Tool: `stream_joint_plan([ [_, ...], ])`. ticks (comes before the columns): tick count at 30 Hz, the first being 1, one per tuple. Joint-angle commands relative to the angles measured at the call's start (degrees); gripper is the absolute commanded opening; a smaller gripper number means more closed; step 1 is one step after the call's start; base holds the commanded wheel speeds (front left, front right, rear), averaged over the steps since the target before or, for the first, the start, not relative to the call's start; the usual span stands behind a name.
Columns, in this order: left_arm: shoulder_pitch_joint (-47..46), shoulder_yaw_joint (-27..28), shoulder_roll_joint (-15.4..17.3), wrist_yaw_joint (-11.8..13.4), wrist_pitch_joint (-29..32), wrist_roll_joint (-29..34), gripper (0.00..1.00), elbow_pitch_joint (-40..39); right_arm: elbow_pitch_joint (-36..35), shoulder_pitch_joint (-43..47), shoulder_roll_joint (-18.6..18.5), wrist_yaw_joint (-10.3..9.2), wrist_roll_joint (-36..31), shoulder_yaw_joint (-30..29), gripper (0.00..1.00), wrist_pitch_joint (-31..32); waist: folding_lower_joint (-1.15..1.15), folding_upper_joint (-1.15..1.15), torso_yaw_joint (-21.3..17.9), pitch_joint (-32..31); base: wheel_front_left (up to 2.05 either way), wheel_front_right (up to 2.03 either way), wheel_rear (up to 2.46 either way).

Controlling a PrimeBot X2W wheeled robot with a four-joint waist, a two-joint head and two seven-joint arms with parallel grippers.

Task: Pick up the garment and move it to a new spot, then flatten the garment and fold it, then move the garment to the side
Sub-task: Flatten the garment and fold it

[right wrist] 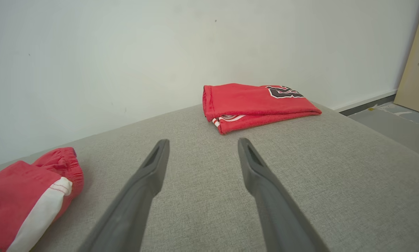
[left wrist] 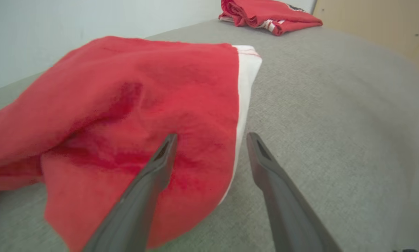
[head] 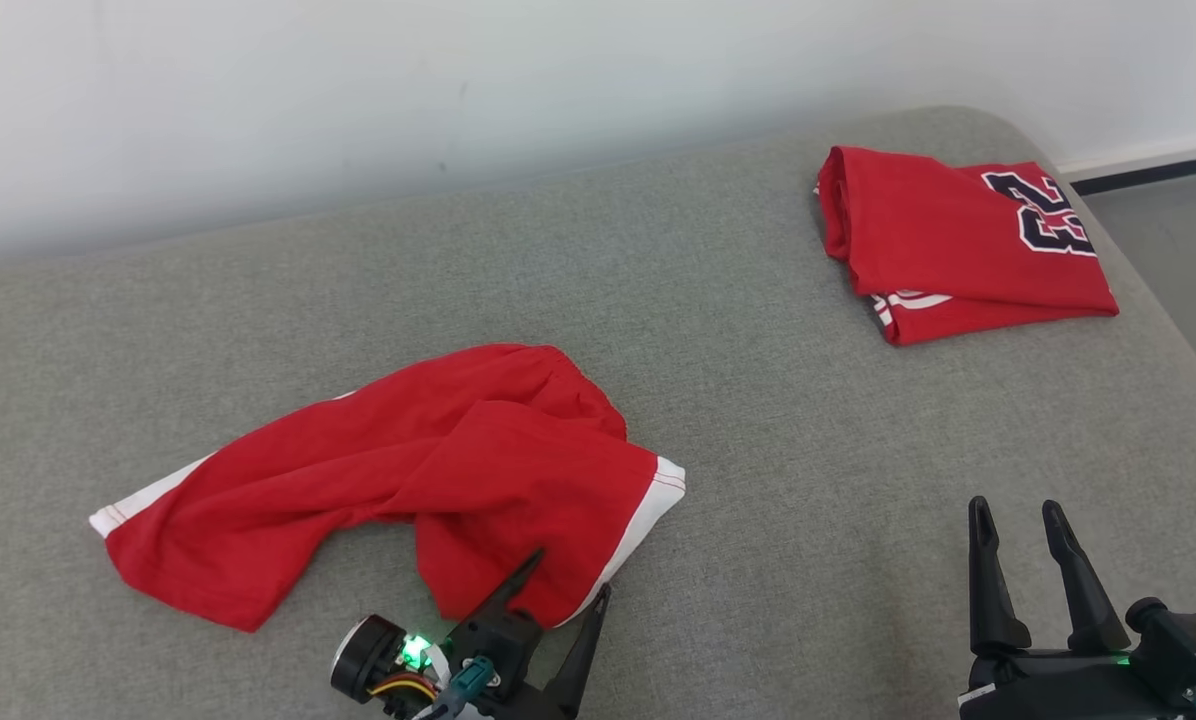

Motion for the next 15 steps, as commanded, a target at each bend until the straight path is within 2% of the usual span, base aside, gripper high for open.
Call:
stream_joint_plan([
  [1, -0.69, 0.03, -0.16, 0.06, -0.18, 0.05, 1.00, 0.34, 0.00, -0.20, -0.16, -0.16, 0.43, 0.01, 1.00, -0.01, 0.00, 0.00, -0.29, 0.25, 0.00, 0.00, 0.00],
  [6, -2.85, -1.03, -0.61, 0.08, -1.15, 0.04, 1.00, 6.84, 0.12, -0.53, -0.40, -0.16, 0.50, 0.20, 1.00, -0.01, 0.00, 0.00, -0.85, 0.56, 0.00, 0.00, 0.00],
  [7, -3.66, -1.20, -0.83, 0.23, -1.65, -0.58, 0.30, 8.84, 0.14, -0.50, -0.50, -0.16, 0.46, 0.25, 1.00, -0.01, 0.00, 0.00, -1.02, 0.46, 0.00, 0.00, 0.00],
  [8, -3.66, -1.20, -0.83, 0.23, -1.65, -0.58, 0.30, 8.84, 0.14, -0.50, -0.50, -0.16, 0.46, 0.25, 1.00, -0.01, 0.00, 0.00, -1.02, 0.46, 0.00, 0.00, 0.00],
  [9, -4.23, -1.23, -0.96, 0.31, -2.03, -0.94, 0.07, 9.20, 0.05, -0.40, -0.51, -0.16, 0.34, 0.16, 1.00, -0.02, 0.00, 0.00, -1.05, 0.40, 0.00, 0.00, 0.00],
  [10, -4.54, -1.24, -1.10, 0.27, -2.45, -1.42, 0.00, 9.39, -0.08, -0.25, -0.51, -0.16, 0.19, 0.00, 1.00, -0.02, 0.00, 0.00, -1.00, 0.26, 0.00, 0.00, 0.00],
  [15, -3.91, -1.45, -1.31, 0.39, -3.87, -4.07, 0.00, 6.33, -0.32, 1.06, -0.29, -0.16, -0.23, -0.94, 1.00, -0.02, 0.00, 0.00, 0.71, -0.63, 0.00, 0.00, 0.00],
])
